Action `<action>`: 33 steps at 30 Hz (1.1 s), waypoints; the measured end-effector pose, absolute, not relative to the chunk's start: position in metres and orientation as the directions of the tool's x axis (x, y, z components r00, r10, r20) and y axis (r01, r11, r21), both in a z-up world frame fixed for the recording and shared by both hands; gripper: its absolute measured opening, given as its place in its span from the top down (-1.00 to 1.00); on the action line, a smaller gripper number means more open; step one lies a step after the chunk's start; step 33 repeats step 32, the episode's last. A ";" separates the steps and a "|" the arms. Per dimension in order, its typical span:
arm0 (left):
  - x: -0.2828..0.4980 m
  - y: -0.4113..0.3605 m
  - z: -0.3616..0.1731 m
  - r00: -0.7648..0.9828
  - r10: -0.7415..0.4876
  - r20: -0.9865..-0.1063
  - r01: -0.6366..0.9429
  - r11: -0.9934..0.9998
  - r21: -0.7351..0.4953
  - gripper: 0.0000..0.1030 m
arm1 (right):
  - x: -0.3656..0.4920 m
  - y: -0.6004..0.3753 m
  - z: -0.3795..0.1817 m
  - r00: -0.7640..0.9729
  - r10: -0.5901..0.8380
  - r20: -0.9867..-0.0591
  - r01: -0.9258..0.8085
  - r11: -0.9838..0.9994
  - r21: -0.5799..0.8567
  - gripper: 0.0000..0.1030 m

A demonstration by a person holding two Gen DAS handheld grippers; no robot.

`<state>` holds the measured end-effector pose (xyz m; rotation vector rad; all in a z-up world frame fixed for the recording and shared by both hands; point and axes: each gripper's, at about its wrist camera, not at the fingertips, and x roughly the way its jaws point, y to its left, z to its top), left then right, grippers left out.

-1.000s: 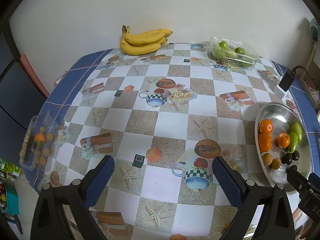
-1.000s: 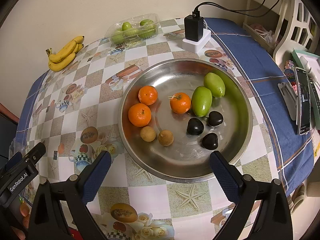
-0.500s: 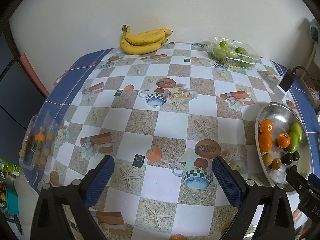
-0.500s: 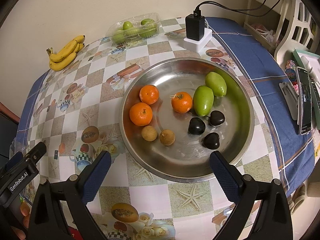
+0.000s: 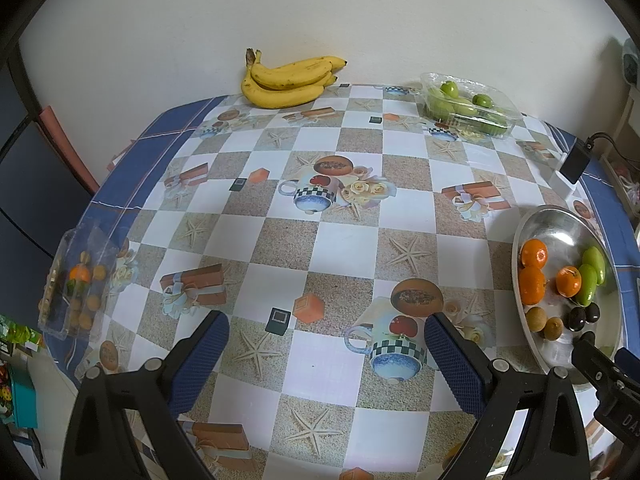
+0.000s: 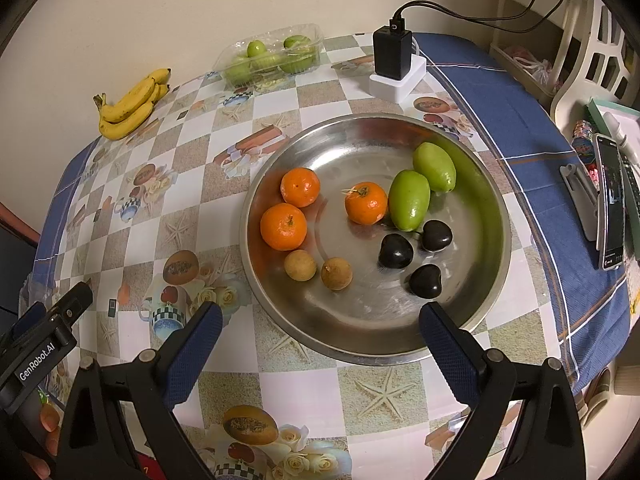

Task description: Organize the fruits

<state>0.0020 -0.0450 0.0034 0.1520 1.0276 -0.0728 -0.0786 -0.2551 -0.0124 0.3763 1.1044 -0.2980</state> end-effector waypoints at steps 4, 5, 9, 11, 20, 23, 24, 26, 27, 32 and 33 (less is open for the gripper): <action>0.002 -0.045 0.003 0.516 0.010 -0.856 0.133 0.987 0.092 -0.94 | -0.078 -0.255 -0.013 0.421 -0.046 -0.906 0.413 0.899 0.146 -0.92; 0.002 -0.046 0.003 0.516 0.010 -0.856 0.133 0.987 0.092 -0.94 | -0.078 -0.254 -0.013 0.421 -0.046 -0.906 0.412 0.899 0.146 -0.92; 0.002 -0.045 0.003 0.516 0.010 -0.857 0.132 0.987 0.092 -0.94 | -0.079 -0.252 -0.015 0.418 -0.045 -0.907 0.410 0.900 0.145 -0.92; 0.002 -0.045 0.003 0.516 0.010 -0.857 0.133 0.987 0.092 -0.94 | -0.078 -0.252 -0.015 0.418 -0.044 -0.907 0.410 0.900 0.145 -0.92; 0.002 -0.045 0.004 0.517 0.011 -0.856 0.131 0.987 0.092 -0.94 | -0.078 -0.253 -0.015 0.418 -0.044 -0.907 0.410 0.901 0.145 -0.92; 0.002 -0.045 0.004 0.517 0.011 -0.856 0.131 0.987 0.092 -0.94 | -0.078 -0.253 -0.014 0.418 -0.044 -0.907 0.409 0.901 0.145 -0.92; 0.002 -0.045 0.004 0.516 0.010 -0.856 0.131 0.987 0.091 -0.94 | -0.078 -0.252 -0.015 0.418 -0.044 -0.907 0.409 0.901 0.145 -0.92; 0.002 -0.044 0.005 0.517 0.009 -0.856 0.131 0.987 0.089 -0.94 | -0.078 -0.253 -0.014 0.418 -0.044 -0.907 0.410 0.901 0.145 -0.92; 0.002 -0.044 0.005 0.519 0.003 -0.855 0.133 0.988 0.085 -0.93 | -0.078 -0.253 -0.014 0.418 -0.043 -0.907 0.409 0.901 0.146 -0.92; 0.000 -0.043 0.005 0.527 0.001 -0.850 0.126 0.989 0.079 -0.93 | -0.078 -0.254 -0.014 0.418 -0.043 -0.907 0.408 0.901 0.145 -0.92; 0.000 -0.043 0.005 0.527 0.001 -0.850 0.126 0.989 0.079 -0.93 | -0.078 -0.254 -0.014 0.418 -0.043 -0.907 0.408 0.901 0.145 -0.92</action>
